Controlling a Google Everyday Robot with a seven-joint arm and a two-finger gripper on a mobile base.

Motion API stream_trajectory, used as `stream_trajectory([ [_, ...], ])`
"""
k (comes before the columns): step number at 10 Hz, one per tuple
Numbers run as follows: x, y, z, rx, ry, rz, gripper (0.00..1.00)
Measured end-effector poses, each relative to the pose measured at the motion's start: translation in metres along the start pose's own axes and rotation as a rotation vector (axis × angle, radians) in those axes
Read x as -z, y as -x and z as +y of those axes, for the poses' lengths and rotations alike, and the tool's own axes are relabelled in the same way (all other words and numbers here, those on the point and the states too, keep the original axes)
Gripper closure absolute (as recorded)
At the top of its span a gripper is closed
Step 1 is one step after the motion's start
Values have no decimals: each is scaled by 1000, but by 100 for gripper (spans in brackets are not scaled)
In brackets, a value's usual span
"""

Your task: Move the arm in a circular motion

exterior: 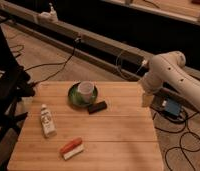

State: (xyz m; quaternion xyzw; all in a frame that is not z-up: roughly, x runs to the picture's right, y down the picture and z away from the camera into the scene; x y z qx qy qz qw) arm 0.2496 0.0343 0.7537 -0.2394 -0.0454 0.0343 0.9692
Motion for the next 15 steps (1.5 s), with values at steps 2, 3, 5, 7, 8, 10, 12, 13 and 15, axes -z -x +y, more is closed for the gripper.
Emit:
stream_trajectory([
  [2, 0, 0, 0, 0, 0, 0, 20],
  [3, 0, 0, 0, 0, 0, 0, 20],
  [5, 0, 0, 0, 0, 0, 0, 20],
  [7, 0, 0, 0, 0, 0, 0, 21],
  [8, 0, 0, 0, 2, 0, 2, 25],
  [10, 1, -1, -15, 23, -58, 21, 47],
  [12, -6, 10, -42, 45, -154, 29, 66],
  [13, -16, 24, -54, 50, -187, 12, 77],
  [15, -34, 50, -69, 42, -213, -56, 95],
])
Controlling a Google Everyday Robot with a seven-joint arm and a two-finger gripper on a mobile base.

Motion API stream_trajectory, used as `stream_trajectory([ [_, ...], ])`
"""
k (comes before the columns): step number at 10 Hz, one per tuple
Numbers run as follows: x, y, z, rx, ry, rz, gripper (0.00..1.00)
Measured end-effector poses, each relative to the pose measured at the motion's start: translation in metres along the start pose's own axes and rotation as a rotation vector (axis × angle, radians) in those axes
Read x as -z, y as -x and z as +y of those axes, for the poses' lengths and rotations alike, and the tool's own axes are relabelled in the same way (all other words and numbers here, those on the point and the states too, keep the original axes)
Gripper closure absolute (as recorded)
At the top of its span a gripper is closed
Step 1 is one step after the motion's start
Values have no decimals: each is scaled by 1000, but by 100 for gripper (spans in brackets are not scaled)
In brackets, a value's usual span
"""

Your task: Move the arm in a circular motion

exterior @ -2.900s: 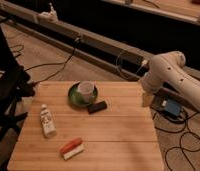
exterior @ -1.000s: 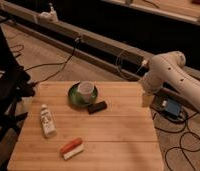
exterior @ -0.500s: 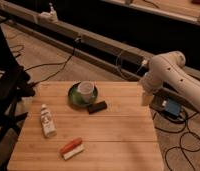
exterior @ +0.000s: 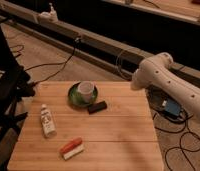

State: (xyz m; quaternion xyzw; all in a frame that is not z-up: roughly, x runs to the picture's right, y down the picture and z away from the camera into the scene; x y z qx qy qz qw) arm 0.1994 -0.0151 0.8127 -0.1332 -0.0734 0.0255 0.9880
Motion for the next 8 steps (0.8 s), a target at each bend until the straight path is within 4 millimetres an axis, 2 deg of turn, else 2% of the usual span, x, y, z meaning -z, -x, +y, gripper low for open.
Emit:
stream_trajectory([
  [1, -14, 22, -6, -9, -5, -54, 100],
  [2, -24, 42, -10, -6, -3, -98, 100],
  [4, -28, 91, -6, 47, 11, -203, 100],
  [5, -24, 118, 8, 109, 31, -256, 100],
  [6, -19, 128, 20, 147, 46, -278, 100],
  [7, -12, 135, 44, 204, 81, -299, 100],
  [8, -6, 134, 72, 252, 126, -307, 100],
])
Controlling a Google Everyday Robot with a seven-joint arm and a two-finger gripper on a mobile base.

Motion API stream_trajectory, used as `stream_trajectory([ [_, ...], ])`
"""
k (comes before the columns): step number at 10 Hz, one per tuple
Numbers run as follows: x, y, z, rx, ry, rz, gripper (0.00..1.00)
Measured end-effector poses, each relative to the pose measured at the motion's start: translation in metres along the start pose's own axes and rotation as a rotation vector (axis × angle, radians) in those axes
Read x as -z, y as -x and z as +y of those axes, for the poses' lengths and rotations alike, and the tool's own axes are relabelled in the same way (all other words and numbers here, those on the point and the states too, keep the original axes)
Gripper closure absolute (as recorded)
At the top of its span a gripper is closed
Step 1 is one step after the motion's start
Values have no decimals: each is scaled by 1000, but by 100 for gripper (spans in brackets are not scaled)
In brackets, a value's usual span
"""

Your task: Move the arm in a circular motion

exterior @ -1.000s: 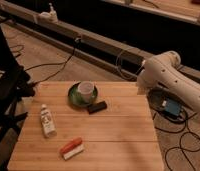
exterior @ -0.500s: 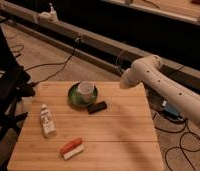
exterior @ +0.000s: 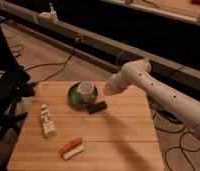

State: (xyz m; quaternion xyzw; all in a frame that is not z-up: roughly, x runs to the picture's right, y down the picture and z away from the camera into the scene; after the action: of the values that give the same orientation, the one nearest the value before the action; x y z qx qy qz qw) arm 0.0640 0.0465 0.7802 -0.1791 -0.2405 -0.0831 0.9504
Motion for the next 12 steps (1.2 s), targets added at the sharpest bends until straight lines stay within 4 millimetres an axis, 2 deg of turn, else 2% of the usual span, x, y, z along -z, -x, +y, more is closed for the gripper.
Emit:
stream_trajectory([
  [1, 3, -1, 23, 17, 45, -1, 100],
  [2, 11, -15, 56, 28, 113, 27, 100],
  [3, 23, -39, 81, 11, 165, 76, 100],
  [4, 34, -61, 97, -9, 200, 125, 100],
  [5, 49, -93, 109, -55, 225, 198, 100],
  [6, 63, -123, 108, -99, 231, 273, 100],
  [7, 74, -149, 97, -135, 221, 348, 100],
  [8, 77, -159, 85, -149, 210, 380, 100],
  [9, 76, -169, 62, -155, 186, 418, 100],
  [11, 62, -166, 20, -140, 143, 435, 100],
  [12, 49, -152, -3, -116, 121, 417, 100],
])
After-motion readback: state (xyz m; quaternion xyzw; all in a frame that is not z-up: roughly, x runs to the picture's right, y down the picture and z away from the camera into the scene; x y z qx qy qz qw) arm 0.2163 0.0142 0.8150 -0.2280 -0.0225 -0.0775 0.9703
